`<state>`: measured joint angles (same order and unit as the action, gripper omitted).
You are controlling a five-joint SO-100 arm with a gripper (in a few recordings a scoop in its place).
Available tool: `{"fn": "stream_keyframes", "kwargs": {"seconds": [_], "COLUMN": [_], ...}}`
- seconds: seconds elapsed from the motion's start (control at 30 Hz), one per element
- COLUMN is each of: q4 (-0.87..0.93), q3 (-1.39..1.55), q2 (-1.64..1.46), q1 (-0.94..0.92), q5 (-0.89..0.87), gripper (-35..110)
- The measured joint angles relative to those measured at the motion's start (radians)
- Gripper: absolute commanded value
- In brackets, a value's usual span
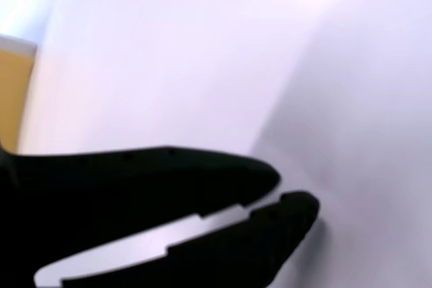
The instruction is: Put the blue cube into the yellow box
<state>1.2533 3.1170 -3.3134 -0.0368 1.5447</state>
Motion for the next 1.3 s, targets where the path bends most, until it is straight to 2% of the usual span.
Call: {"fn": "stream_keyframes", "kwargs": {"seconds": [0.3,0.6,0.93,1.3], "q4": [-0.535,-1.06,-1.388,-1.568], "q3": [-0.005,-0.091,-0.327,-0.594], "q2": [0.354,0.756,1.247,1.647], "q1": [-0.216,-0.446,-0.638,-0.735], "q5": [0.017,0.005,0.005,0.005], "gripper": [39,49,52,52]}}
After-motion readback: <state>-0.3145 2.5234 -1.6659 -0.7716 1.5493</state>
